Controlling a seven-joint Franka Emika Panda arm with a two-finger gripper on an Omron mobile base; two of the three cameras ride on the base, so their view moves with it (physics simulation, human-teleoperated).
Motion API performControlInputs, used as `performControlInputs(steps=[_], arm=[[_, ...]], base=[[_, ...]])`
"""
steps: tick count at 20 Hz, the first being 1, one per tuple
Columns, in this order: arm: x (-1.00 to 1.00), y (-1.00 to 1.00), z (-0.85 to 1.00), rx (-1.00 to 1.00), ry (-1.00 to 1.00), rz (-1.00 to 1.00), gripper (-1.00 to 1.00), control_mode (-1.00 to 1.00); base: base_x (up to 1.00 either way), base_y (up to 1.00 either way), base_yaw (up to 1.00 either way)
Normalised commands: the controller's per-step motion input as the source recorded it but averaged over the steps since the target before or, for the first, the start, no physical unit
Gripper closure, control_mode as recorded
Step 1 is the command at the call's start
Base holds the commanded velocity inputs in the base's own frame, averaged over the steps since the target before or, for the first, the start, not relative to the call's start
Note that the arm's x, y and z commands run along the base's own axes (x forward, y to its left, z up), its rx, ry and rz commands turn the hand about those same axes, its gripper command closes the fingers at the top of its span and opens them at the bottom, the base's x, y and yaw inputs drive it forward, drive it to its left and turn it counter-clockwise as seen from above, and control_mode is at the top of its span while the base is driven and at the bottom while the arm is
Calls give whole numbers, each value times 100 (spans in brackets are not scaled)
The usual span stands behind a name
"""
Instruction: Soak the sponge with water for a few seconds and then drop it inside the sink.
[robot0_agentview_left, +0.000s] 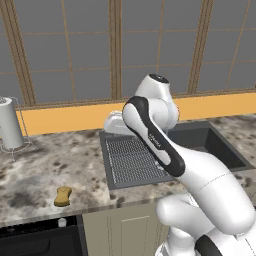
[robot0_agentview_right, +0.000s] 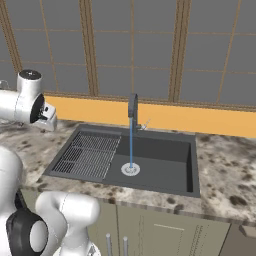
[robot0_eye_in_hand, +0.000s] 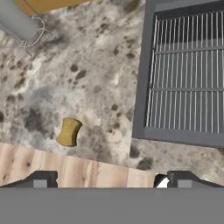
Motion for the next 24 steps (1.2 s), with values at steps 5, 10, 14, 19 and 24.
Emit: performControlInputs(steps=[5,10,14,19,24], arm=[[0,58,-5,-7,19,2,-100,-100],[0,41,-7,-5,15,0,-100,-100],[-4,47,-28,-10,10,0,-100,-100],[-5,47,-32,-14,1,0,-100,-100],[0,22,-19,-8,0,0,-100,-100]], base=[[0,0,0],[0,0,0],[0,0,0],[0,0,0],[0,0,0]])
